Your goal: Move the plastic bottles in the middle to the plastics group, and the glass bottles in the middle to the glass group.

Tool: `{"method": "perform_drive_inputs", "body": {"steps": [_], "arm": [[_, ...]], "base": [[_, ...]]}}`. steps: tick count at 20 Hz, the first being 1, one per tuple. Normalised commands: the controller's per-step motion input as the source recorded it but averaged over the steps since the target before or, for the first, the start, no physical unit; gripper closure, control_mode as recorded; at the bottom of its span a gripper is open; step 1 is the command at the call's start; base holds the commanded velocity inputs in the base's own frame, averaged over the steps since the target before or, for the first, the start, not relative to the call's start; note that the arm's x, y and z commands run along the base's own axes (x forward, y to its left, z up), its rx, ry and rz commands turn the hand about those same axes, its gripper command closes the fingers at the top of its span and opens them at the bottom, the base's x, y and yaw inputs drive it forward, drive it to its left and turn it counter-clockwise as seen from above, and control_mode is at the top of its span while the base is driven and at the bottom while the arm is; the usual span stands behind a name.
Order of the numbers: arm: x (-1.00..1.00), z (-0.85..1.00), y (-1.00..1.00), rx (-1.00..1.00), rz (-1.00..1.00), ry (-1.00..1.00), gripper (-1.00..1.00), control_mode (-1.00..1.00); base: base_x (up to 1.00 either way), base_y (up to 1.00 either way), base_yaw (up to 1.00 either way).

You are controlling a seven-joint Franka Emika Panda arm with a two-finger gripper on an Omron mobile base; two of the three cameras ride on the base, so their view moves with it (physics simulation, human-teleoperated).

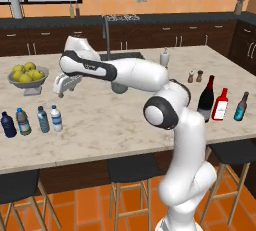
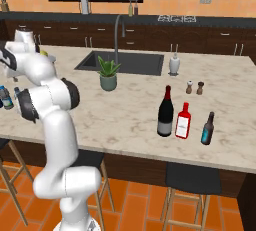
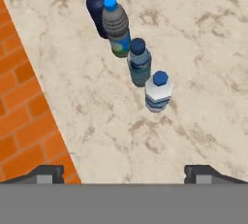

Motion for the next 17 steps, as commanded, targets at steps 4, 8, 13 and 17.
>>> {"method": "perform_drive_inputs", "body": {"steps": [4,8,13,17], "arm": [[-0.85,-0.15,-0.79,0.09,-0.34,0.00,-1.00,-1.00],[-0.20,-0.08,-0.66,0.05,-0.18,0.00,-1.00,-1.00],[-0.35,-0.01,-0.50,0.04,-0.09,-0.01,-1.00,-1.00],[-0.39,0.03,-0.72,0.24,-0.12,-0.22,-1.00,-1.00]], "base": [[0.00,0.00,0.00],[0.00,0.00,0.00],[0.00,0.00,0.00],[0.00,0.00,0.00]]}}
